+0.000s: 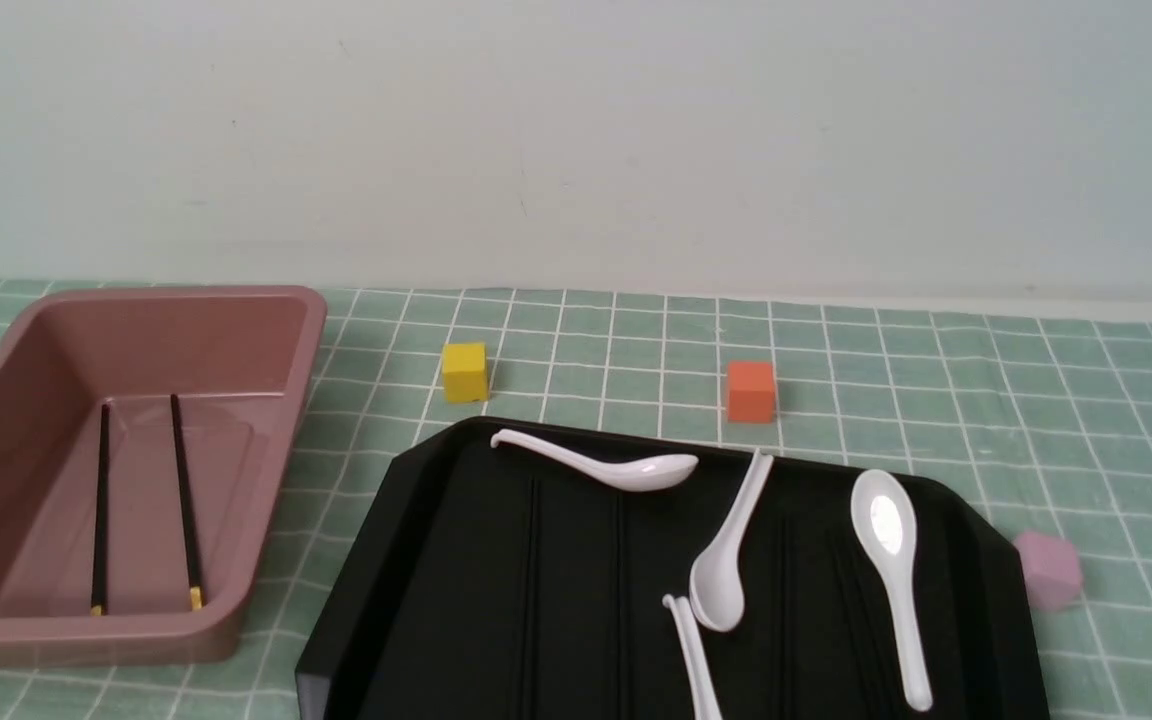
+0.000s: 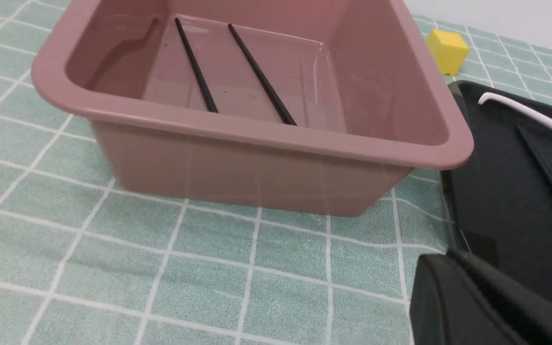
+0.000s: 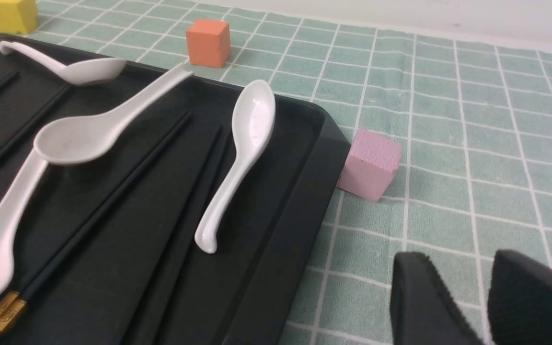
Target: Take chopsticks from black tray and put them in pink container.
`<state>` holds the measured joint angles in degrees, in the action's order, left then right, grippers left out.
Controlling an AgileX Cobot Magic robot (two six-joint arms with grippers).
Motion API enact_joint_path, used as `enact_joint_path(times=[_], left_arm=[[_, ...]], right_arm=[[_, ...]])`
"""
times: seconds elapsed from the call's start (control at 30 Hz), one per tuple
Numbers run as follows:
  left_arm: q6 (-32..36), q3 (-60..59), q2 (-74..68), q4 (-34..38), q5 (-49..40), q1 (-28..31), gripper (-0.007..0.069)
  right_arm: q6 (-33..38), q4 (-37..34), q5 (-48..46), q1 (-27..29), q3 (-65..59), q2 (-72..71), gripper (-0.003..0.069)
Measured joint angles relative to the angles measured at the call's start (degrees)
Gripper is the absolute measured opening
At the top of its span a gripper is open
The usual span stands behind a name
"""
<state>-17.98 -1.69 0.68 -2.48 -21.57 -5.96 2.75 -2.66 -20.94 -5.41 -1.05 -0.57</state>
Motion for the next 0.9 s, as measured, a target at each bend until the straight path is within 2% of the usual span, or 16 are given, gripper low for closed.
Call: enact_joint_path(times=[0.9], left_arm=[[0.0,0.0,0.0,0.0,-0.08,0.0,0.0032]], right_arm=[[0.0,0.0,0.0,0.0,0.0,0.0,0.024]])
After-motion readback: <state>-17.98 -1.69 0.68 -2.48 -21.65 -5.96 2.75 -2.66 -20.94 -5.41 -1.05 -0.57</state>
